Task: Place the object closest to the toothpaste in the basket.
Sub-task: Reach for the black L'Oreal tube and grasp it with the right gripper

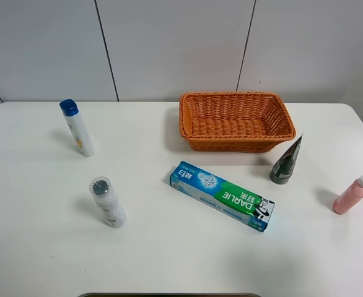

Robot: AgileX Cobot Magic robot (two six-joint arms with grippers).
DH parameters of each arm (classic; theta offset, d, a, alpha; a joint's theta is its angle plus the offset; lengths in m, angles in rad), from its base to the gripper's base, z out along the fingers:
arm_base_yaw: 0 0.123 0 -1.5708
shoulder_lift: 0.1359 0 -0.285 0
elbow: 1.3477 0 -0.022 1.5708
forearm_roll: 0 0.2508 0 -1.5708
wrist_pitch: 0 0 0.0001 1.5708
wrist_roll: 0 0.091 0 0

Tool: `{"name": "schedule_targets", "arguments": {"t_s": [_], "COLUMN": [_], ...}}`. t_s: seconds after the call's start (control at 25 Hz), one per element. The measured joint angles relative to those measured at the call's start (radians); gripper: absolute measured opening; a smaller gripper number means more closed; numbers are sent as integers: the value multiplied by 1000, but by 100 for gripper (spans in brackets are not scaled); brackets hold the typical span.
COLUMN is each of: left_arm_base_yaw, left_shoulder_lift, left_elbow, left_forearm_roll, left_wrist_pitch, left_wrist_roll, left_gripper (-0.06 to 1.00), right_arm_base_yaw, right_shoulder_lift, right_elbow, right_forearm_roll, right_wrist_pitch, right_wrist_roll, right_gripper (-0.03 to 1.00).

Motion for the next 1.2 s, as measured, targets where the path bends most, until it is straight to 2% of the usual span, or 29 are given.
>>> {"name": "schedule_targets", "arguments": {"t_s": [1.2], "left_arm_base_yaw": [0], "left_shoulder_lift": [0], "left_elbow": [0], "left_forearm_roll": [0], "left_wrist_pitch": [0], "left_wrist_roll": [0], "left_gripper": [94], "right_arm_base_yaw": [0], "right_shoulder_lift": [0], "right_elbow": [0], "right_forearm_roll": [0], "right_wrist_pitch": [0], "right_wrist_roll": [0], "right_gripper": [99]}}
